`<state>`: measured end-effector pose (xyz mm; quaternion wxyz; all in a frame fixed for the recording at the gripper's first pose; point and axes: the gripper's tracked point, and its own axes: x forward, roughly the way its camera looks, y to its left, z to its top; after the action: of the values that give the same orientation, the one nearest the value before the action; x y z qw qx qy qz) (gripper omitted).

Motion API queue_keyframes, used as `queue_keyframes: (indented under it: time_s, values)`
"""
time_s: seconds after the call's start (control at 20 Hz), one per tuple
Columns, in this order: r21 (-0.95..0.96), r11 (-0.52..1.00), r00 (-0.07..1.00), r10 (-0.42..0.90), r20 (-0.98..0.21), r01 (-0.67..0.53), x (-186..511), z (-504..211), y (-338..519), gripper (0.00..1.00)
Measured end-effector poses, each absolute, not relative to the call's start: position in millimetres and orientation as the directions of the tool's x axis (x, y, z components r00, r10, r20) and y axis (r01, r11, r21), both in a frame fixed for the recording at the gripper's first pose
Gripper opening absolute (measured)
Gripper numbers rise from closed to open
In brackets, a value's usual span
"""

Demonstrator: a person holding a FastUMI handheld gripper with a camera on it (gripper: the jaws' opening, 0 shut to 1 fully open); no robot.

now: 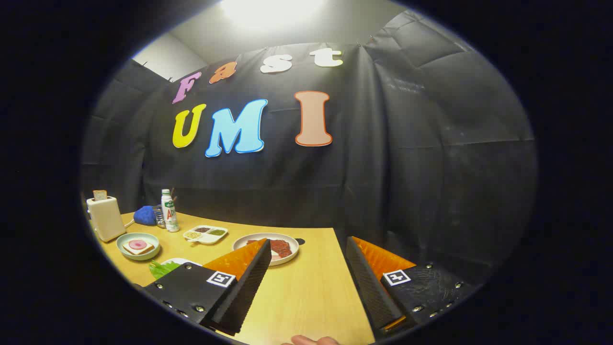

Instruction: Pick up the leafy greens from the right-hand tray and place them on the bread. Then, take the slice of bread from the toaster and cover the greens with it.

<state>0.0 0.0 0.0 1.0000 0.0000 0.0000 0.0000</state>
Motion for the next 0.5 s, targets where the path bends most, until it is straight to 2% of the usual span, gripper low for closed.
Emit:
queue_keyframes:
  time_s: [0.1,0.3,0.5]
  values:
    - [0.002,1.000,0.999,-0.031,0.022,0.031,-19,4,20,0.96]
    - [0.032,0.999,1.000,-0.005,-0.026,0.006,-49,-2,64,0.96]
    - [0.004,1.000,1.000,-0.024,0.013,0.024,-64,4,83,0.96]
